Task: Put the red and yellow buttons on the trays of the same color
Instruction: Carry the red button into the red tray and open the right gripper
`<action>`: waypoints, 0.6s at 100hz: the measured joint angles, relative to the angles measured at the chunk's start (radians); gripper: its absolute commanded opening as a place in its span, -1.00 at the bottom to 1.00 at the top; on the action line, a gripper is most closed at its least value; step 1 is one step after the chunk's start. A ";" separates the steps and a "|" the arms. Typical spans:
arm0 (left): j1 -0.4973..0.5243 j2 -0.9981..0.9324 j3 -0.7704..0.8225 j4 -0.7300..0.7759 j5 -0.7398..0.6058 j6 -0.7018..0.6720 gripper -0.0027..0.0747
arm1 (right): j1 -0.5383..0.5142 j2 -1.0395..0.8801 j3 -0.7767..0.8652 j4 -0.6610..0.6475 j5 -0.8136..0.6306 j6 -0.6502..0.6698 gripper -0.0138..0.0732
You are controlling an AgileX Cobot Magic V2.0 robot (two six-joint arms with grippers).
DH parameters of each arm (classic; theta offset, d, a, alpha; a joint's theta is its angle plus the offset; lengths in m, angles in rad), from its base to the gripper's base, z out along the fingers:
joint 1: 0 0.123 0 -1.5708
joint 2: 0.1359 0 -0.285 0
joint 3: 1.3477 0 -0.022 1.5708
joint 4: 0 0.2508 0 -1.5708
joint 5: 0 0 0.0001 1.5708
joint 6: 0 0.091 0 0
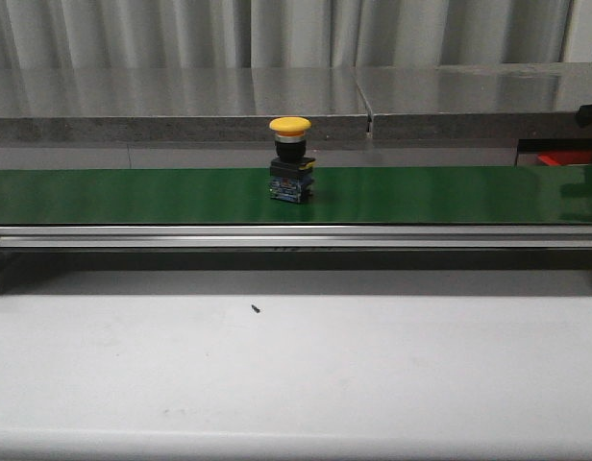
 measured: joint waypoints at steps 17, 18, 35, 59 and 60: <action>0.000 0.000 0.000 0.000 -0.002 0.000 -0.98 | -0.002 0.011 0.000 0.005 -0.005 0.000 -0.27; 0.000 0.000 0.000 0.000 -0.002 0.000 -0.98 | -0.002 0.011 0.000 0.005 -0.005 0.000 -0.26; 0.000 0.000 0.000 0.000 -0.002 0.000 -0.98 | -0.008 0.017 -0.004 0.028 -0.007 0.000 0.13; 0.000 0.000 0.000 0.000 -0.002 0.000 -0.98 | -0.010 0.022 -0.004 0.032 -0.009 0.000 0.68; 0.000 0.000 0.000 0.000 -0.002 0.000 -0.98 | -0.010 0.022 -0.004 0.034 -0.009 0.000 0.68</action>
